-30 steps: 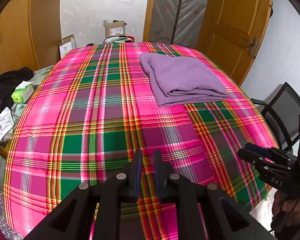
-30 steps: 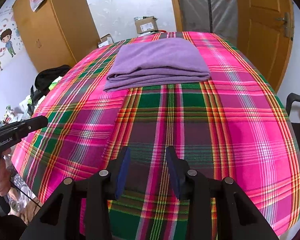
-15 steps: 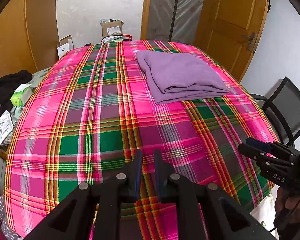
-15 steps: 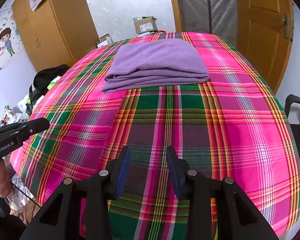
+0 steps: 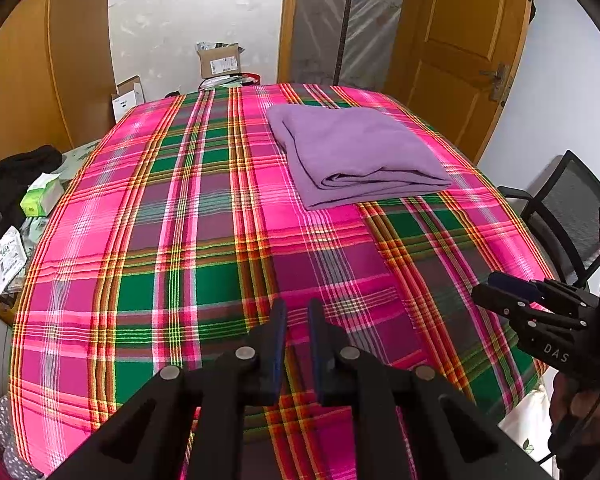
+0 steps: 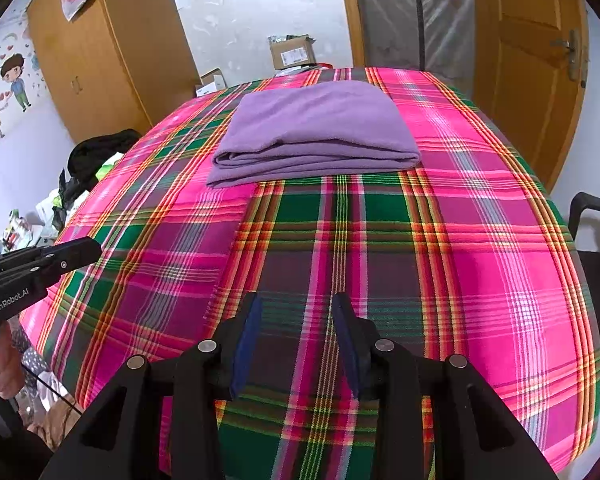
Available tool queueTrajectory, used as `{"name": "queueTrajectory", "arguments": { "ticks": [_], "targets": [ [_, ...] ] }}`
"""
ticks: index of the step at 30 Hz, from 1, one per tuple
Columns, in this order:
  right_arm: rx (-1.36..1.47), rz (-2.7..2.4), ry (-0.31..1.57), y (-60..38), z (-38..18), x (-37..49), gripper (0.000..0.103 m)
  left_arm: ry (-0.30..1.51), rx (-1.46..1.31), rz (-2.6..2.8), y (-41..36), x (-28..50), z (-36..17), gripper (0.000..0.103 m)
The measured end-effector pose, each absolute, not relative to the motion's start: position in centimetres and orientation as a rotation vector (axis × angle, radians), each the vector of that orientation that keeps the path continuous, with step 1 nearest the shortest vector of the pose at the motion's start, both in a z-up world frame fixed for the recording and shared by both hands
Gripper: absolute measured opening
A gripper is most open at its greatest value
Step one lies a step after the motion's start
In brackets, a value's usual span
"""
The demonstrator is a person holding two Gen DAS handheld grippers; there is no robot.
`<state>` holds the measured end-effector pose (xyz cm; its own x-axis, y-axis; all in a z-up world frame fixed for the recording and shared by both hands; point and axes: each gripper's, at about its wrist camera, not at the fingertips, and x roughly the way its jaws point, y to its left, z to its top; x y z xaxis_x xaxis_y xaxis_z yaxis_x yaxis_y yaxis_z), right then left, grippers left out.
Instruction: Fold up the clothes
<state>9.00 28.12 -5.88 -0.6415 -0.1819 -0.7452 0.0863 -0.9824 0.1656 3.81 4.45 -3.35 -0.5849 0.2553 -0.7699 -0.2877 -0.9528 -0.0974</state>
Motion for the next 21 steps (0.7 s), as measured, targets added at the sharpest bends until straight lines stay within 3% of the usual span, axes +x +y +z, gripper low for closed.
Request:
{"name": "queueTrajectory", "arguments": {
  "ticks": [21],
  "targets": [
    [1.275, -2.702, -0.185, 28.0, -6.3, 9.0, 0.039, 0.02, -1.08, 2.61, 4.0, 4.5, -2.5, 0.011]
  ]
}}
